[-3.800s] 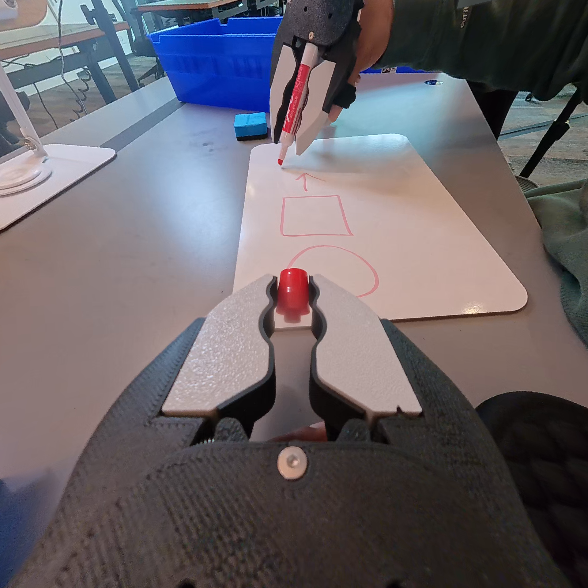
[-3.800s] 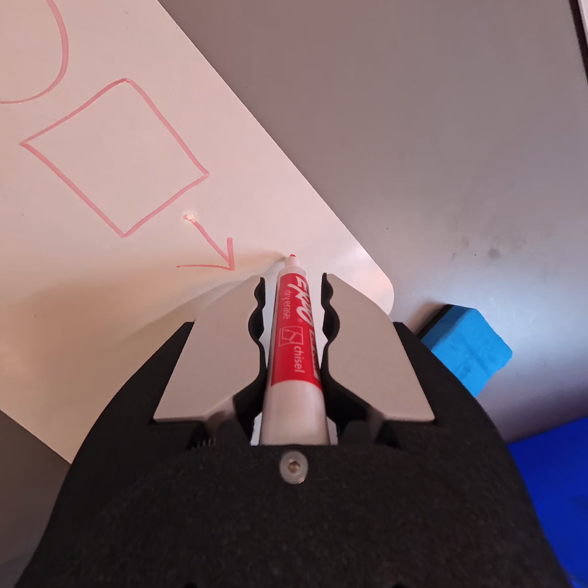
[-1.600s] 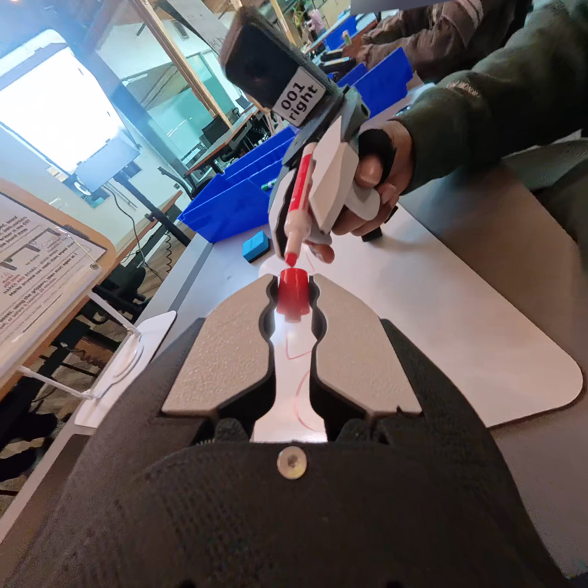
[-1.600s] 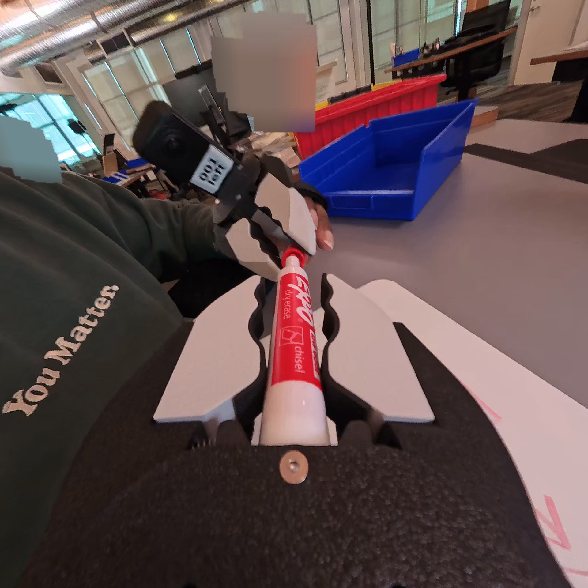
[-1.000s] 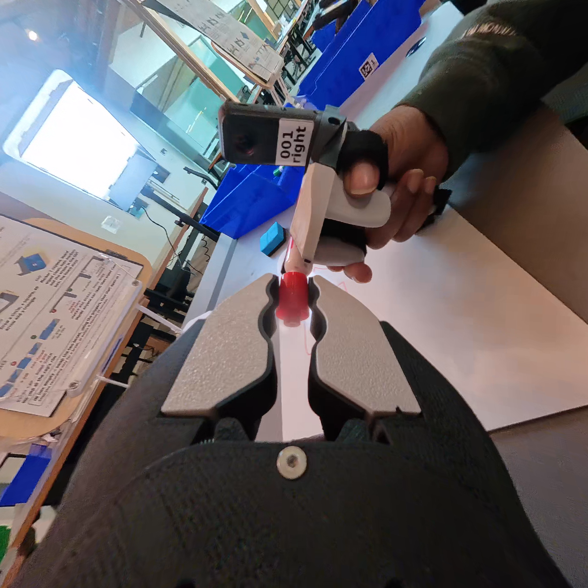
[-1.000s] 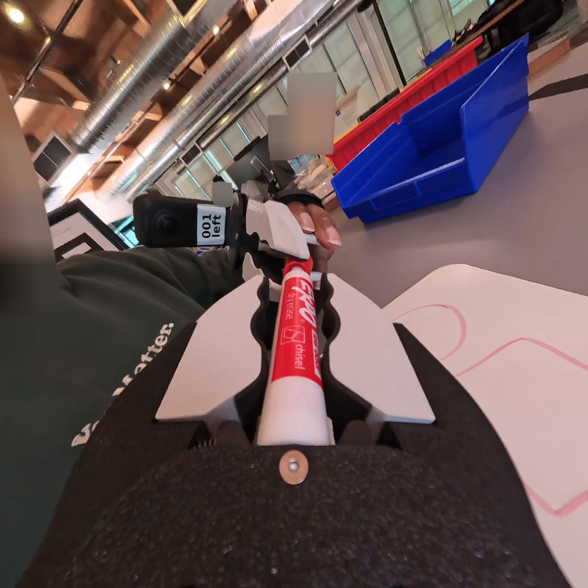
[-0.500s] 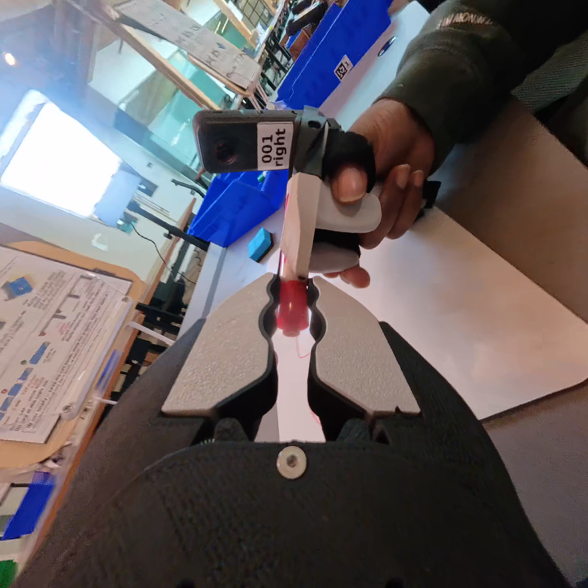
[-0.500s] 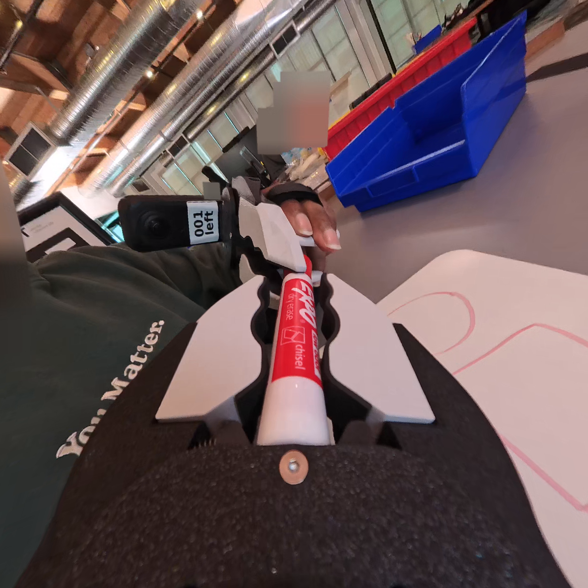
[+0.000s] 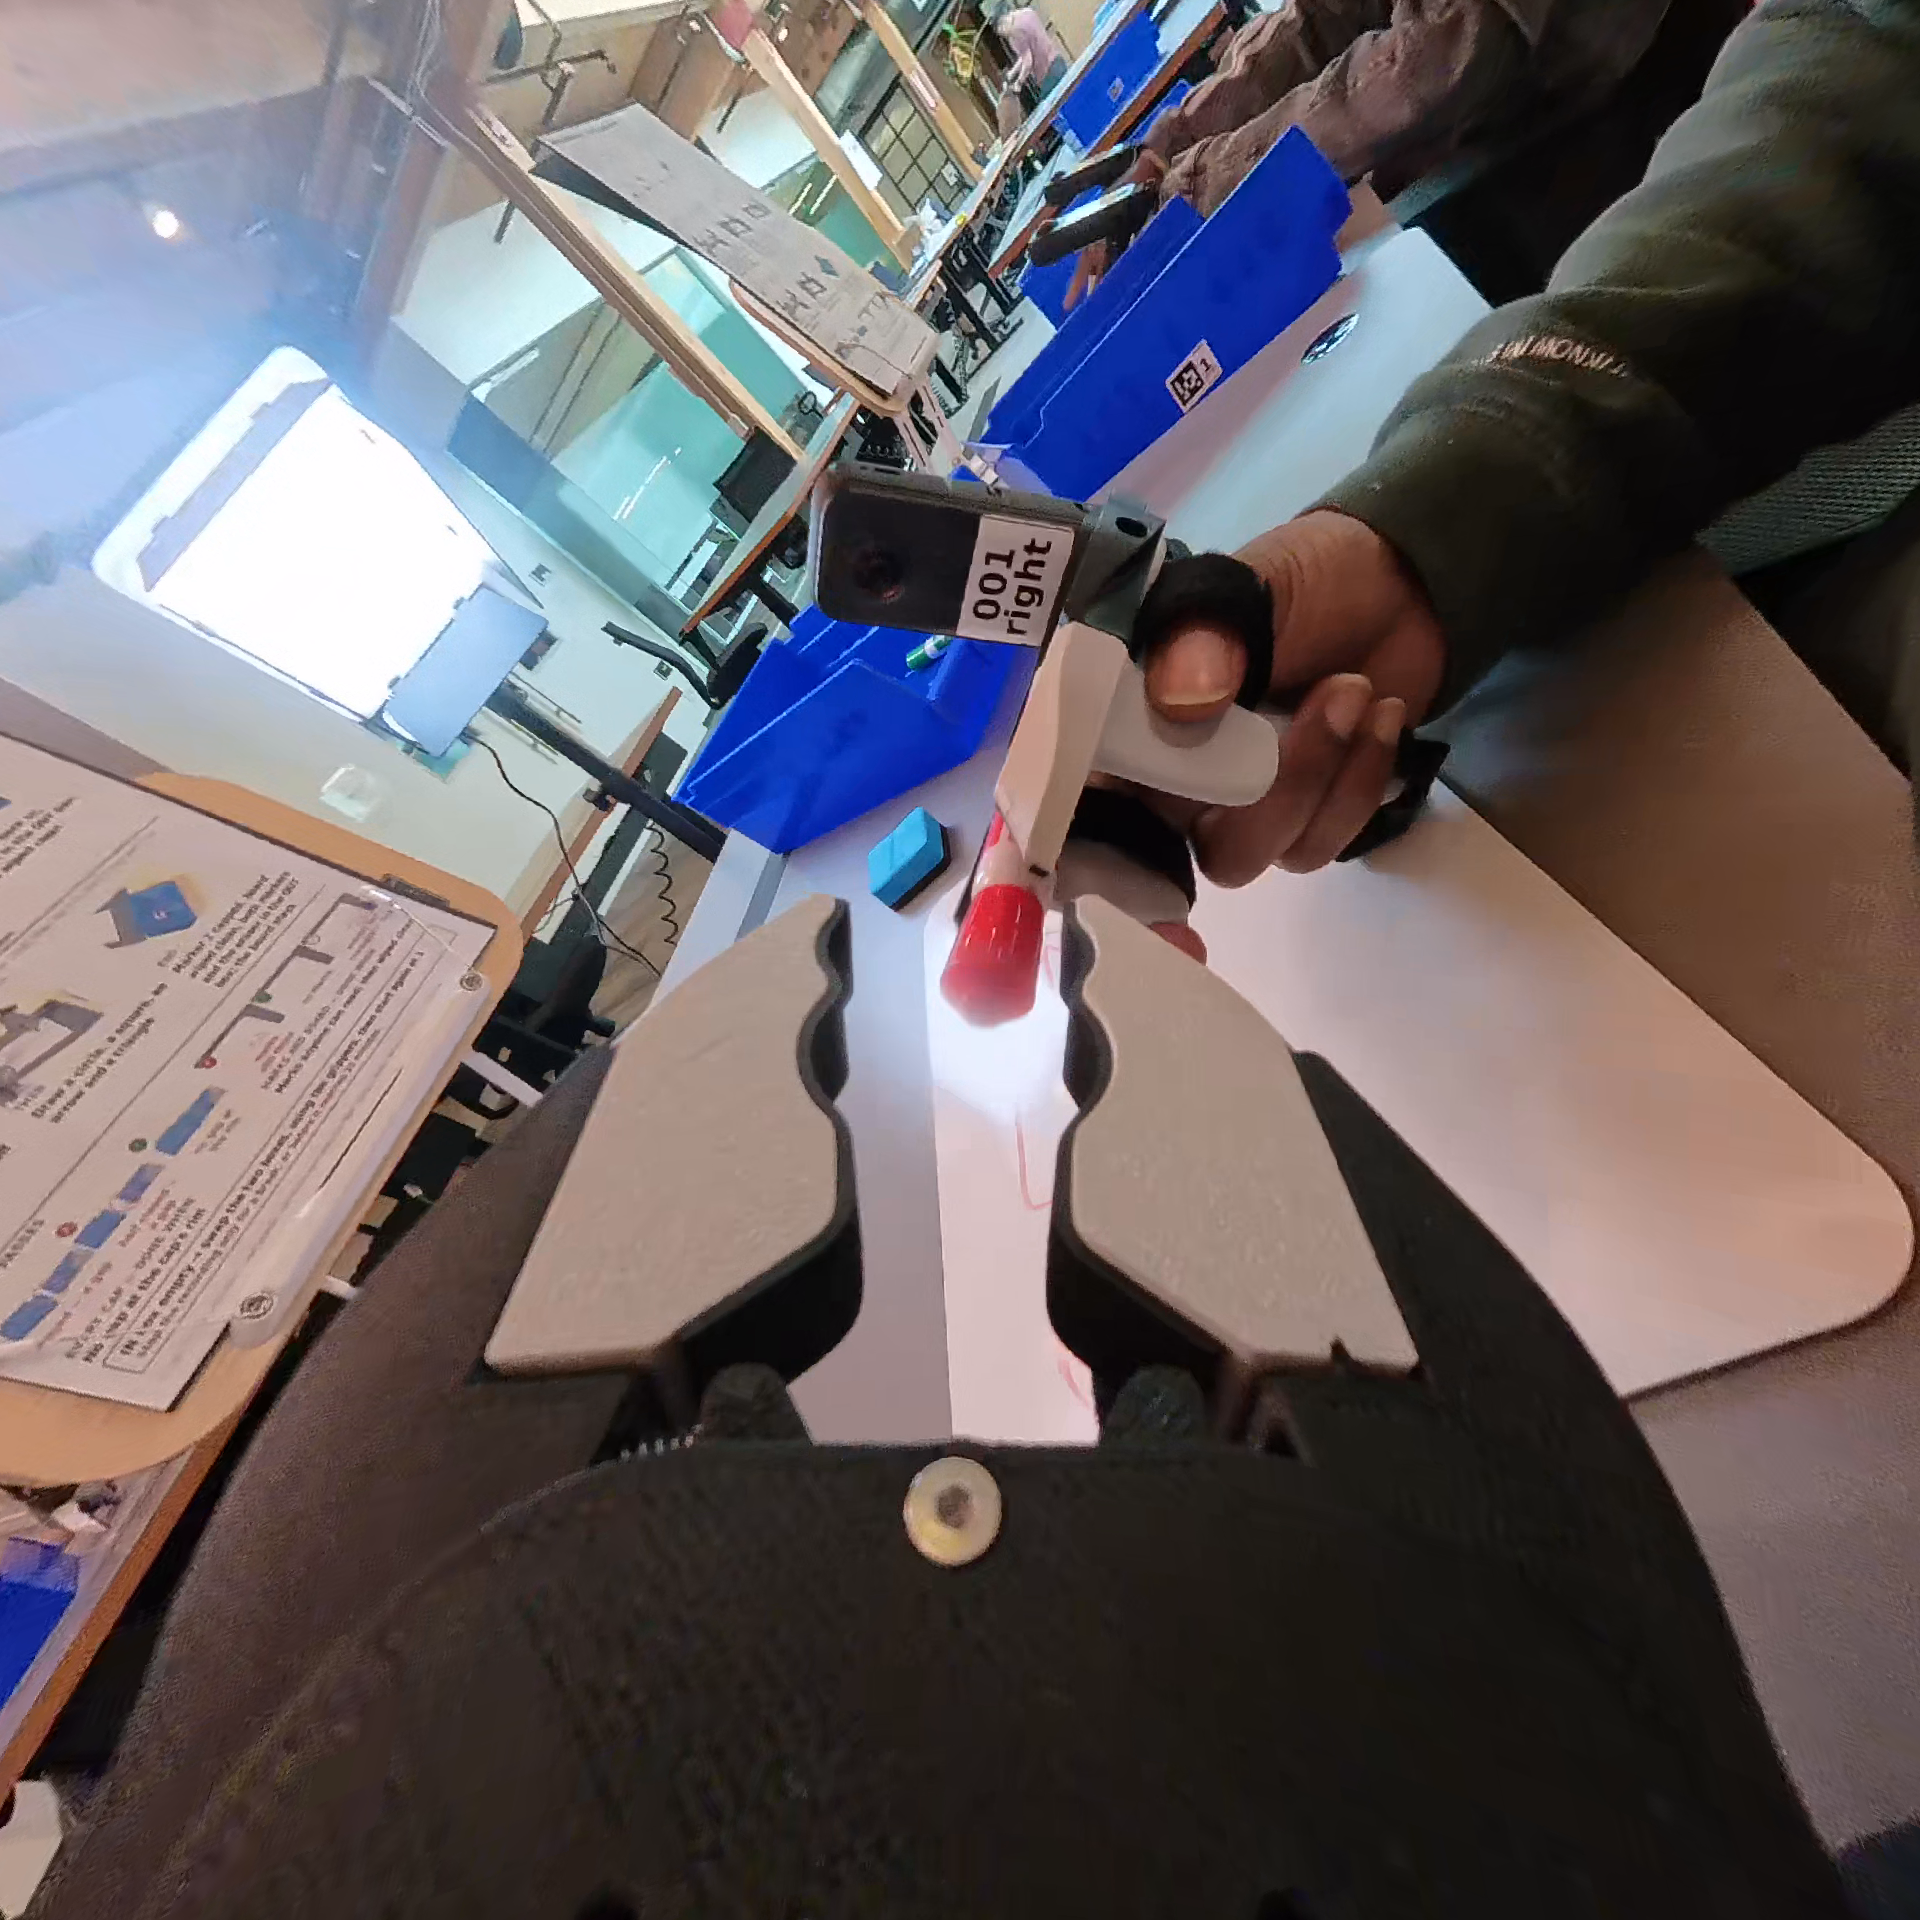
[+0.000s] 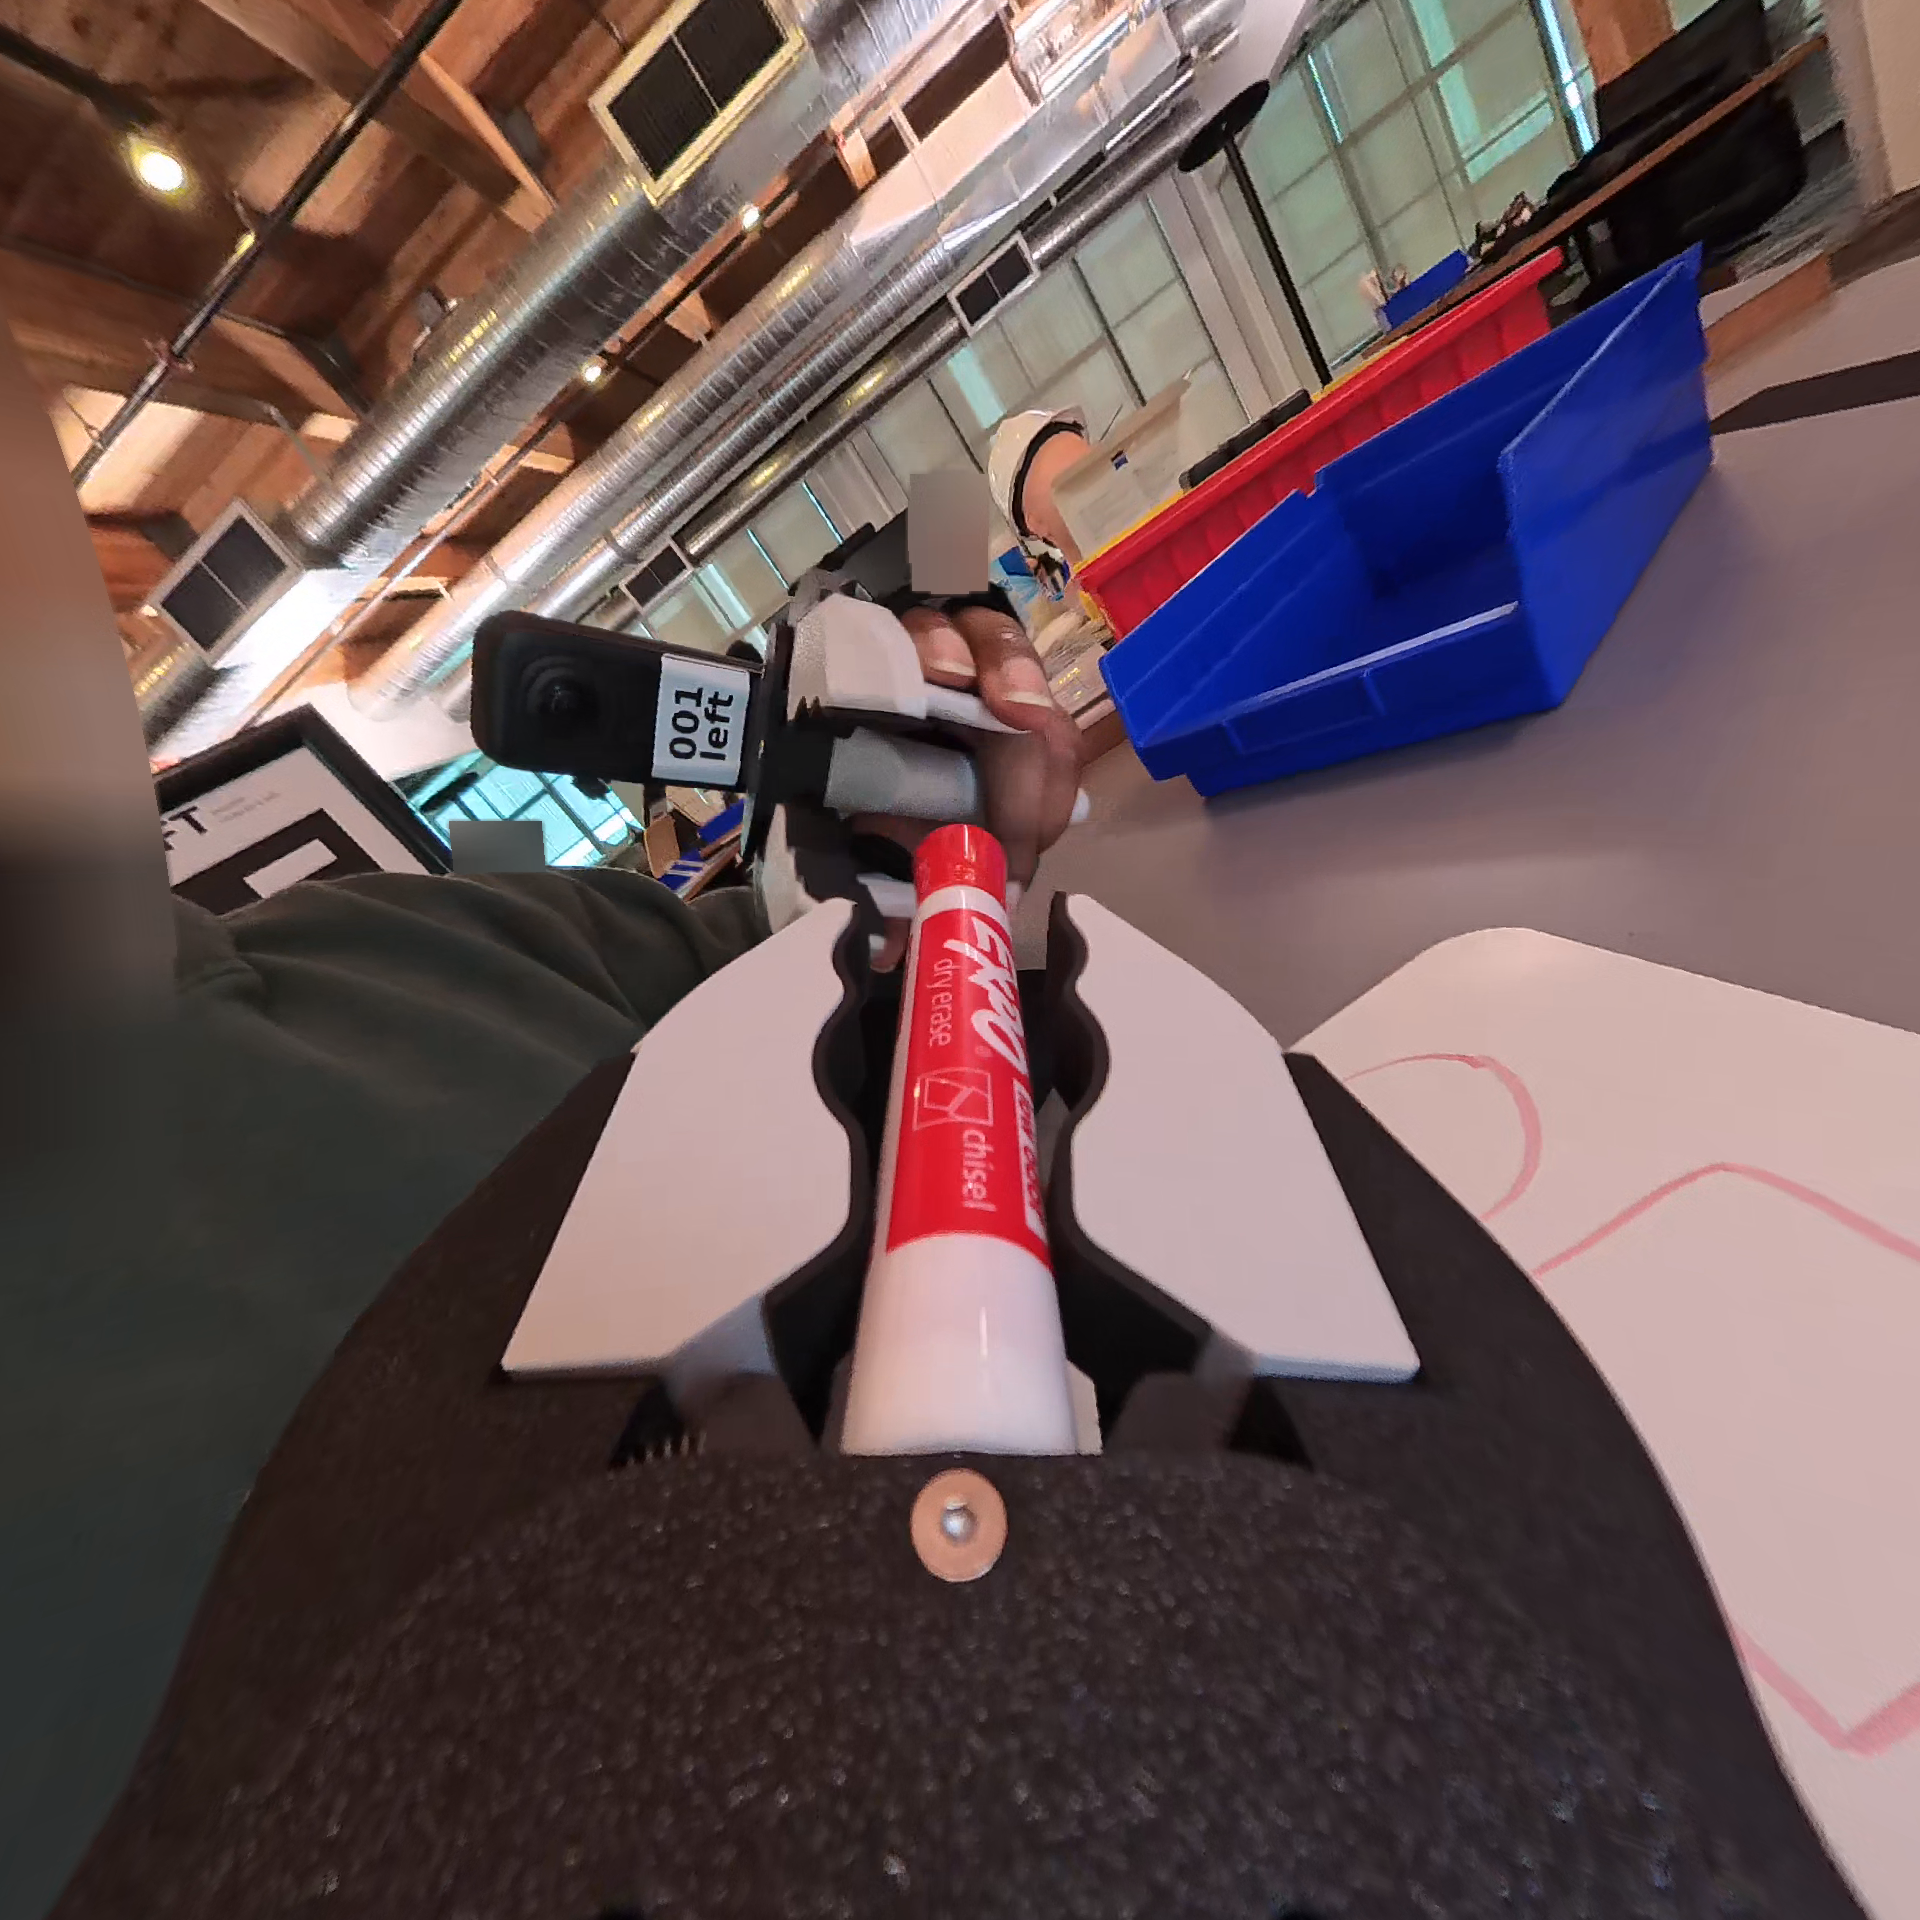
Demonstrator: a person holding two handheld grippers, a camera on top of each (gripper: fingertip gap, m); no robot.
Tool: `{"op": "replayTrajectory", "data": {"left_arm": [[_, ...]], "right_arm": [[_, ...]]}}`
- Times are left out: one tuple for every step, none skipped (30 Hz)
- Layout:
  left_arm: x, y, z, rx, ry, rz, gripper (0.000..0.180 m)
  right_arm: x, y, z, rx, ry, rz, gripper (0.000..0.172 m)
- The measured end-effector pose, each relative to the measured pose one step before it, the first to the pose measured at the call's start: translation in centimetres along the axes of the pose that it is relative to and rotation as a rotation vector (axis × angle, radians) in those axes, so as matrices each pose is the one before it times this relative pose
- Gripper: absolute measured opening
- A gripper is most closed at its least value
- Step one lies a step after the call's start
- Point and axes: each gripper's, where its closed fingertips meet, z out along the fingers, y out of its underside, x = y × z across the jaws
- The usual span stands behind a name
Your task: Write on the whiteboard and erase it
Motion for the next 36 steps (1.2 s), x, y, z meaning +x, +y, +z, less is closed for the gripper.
{"op": "replayTrajectory", "data": {"left_arm": [[0.043, 0.323, -0.199, -0.0167, 0.006, -0.0005, 0.037], [0.164, 0.612, 0.013, -0.0297, 0.0067, 0.0015, 0.037], [0.363, 0.504, 0.123, -0.0176, 0.0134, 0.0, 0.036], [0.577, 0.339, 0.209, -0.0096, 0.0228, -0.0062, 0.033], [0.45, 0.062, 0.196, -0.0003, 0.0105, 0.0009, 0.026], [0.326, -0.106, 0.111, 0.0047, 0.002, 0.0176, 0.02], [0.261, 0.064, 0.07, -0.0098, 0.0105, 0.0057, 0.019], [0.132, 0.102, 0.054, -0.01, 0.0118, -0.016, 0.019], [0.108, 0.045, 0.018, -0.0009, 0.0093, -0.0132, 0.018], [0.113, 0.023, -0.013, 0.0034, 0.0048, -0.0045, 0.018], [0.124, -0.049, -0.028, 0.0077, 0.0015, -0.0026, 0.018], [0.059, -0.053, -0.02, 0.0061, -0.0041, 0.001, 0.018], [0.062, -0.105, -0.037, 0.0075, -0.0013, 0.0015, 0.018], [0.04, -0.078, -0.034, 0.0044, -0.0001, 0.0008, 0.018], [0.069, 0.004, 0.002, -0.0007, 0.0016, 0.002, 0.018], [0.09, -0.044, -0.018, 0.0031, 0.0021, 0.0024, 0.018], [0.081, -0.116, -0.045, 0.0107, 0.0003, -0.0017, 0.018], [0.049, -0.16, -0.066, 0.0133, 0.0028, -0.0067, 0.018], [-0.025, -0.214, -0.117, 0.0173, 0.0047, -0.013, 0.018], [-0.1, -0.261, -0.18, 0.0208, 0.0047, -0.0147, 0.018], [-0.15, -0.316, -0.23, 0.0258, 0.0021, -0.0142, 0.018], [-0.111, -0.308, -0.306, 0.0286, 0.0087, -0.0213, 0.018], [0.012, -0.257, -0.338, 0.0272, 0.0213, -0.0354, 0.018], [-0.103, -0.218, -0.376, 0.0266, 0.0092, -0.0341, 0.018], [-0.228, -0.033, -0.371, 0.0118, -0.0032, -0.023, 0.018], [-0.064, 0.095, -0.312, 0.001, 0.0081, -0.0201, 0.018], [-0.023, 0.107, -0.259, 0.0009, 0.0108, -0.0218, 0.018], [0.142, 0.235, -0.162, -0.0075, 0.0209, -0.0193, 0.018], [0.063, 0.363, -0.066, -0.0166, 0.0112, -0.0096, 0.018], [0.004, 0.339, 0.003, -0.0128, 0.001, 0.0049, 0.018], [0.144, 0.322, 0.077, -0.0125, 0.0122, -0.0076, 0.018], [0.196, 0.2, 0.123, -0.0044, 0.0152, -0.0151, 0.018], [0.165, 0.089, 0.113, 0.0027, 0.0112, -0.0127, 0.018], [0.163, 0.165, 0.123, -0.0046, 0.0112, -0.0088, 0.018], [0.097, 0.264, 0.132, -0.0124, 0.0055, -0.0007, 0.019], [0.238, 0.258, 0.126, -0.0121, 0.0141, 0.0023, 0.019]], "right_arm": [[0.07, 0.082, -0.108, -0.0048, -0.0029, 0.003, 0.034], [0.023, 0.121, 0.048, -0.006, -0.0017, 0.001, 0.034], [-0.042, 0.212, 0.164, -0.0106, -0.0052, 0.0027, 0.033], [-0.078, 0.293, 0.24, -0.0153, -0.0064, 0.0027, 0.034], [0.014, 0.416, 0.284, -0.0227, 0.002, -0.0029, 0.035], [-0.047, 0.376, 0.247, -0.0196, 0.0007, -0.0082, 0.035], [0.001, -0.006, -0.001, 0.0034, 0.001, -0.002, 0.035], [0.04, 0.108, -0.027, -0.0054, -0.001, 0.0051, 0.034], [0.0, 0.116, 0.006, -0.0031, -0.0012, 0.0003, 0.035], [-0.059, 0.135, 0.026, -0.0031, -0.0058, 0.0018, 0.035], [-0.086, 0.125, 0.026, -0.0031, -0.012, 0.0111, 0.033], [-0.082, 0.055, 0.019, 0.0019, -0.0119, 0.013, 0.033], [-0.114, 0.066, 0.024, -0.0007, -0.0106, 0.0078, 0.033], [-0.095, 0.04, 0.015, -0.0007, -0.0056, 0.0024, 0.034], [-0.023, 0.064, 0.013, -0.0045, 0.0019, -0.0027, 0.034], [-0.064, 0.084, 0.0, -0.0072, 0.0014, -0.0071, 0.033], [-0.127, 0.027, 0.013, -0.0049, -0.0011, -0.01, 0.033], [-0.172, 0.001, 0.024, -0.0042, -0.0012, -0.013, 0.033], [-0.194, -0.092, 0.073, -0.0037, 0.0009, -0.0204, 0.036], [-0.208, -0.129, 0.112, -0.0059, 0.0064, -0.0335, 0.035], [-0.273, -0.11, 0.15, -0.0132, 0.0077, -0.0476, 0.035], [-0.469, 0.031, 0.178, -0.0244, -0.0036, -0.0566, 0.035], [-0.333, -0.066, 0.121, -0.0161, 0.0083, -0.0583, 0.036], [-0.004, -0.195, -0.049, -0.0033, 0.029, -0.0573, 0.039], [0.169, -0.155, -0.209, -0.0059, 0.0361, -0.0541, 0.044], [0.115, -0.146, -0.296, -0.0056, 0.0263, -0.0459, 0.047], [0.084, -0.182, -0.321, -0.0007, 0.0172, -0.0311, 0.048], [0.137, -0.173, -0.311, -0.0014, 0.0182, -0.0273, 0.049], [0.183, -0.056, -0.237, -0.0107, 0.0244, -0.0396, 0.05], [0.187, 0.259, -0.121, -0.0321, 0.0287, -0.0571, 0.05], [0.187, 0.573, 0.006, -0.051, 0.0316, -0.0677, 0.048], [0.092, 0.838, 0.16, -0.064, 0.0261, -0.068, 0.046], [-0.024, 1.004, 0.303, -0.0712, 0.0178, -0.0593, 0.044], [-0.208, 0.959, 0.388, -0.0672, 0.0067, -0.0489, 0.042], [-0.319, 0.711, 0.386, -0.0505, 0.0011, -0.0413, 0.035], [-0.178, 0.392, 0.282, -0.0303, 0.0095, -0.034, 0.028]]}}
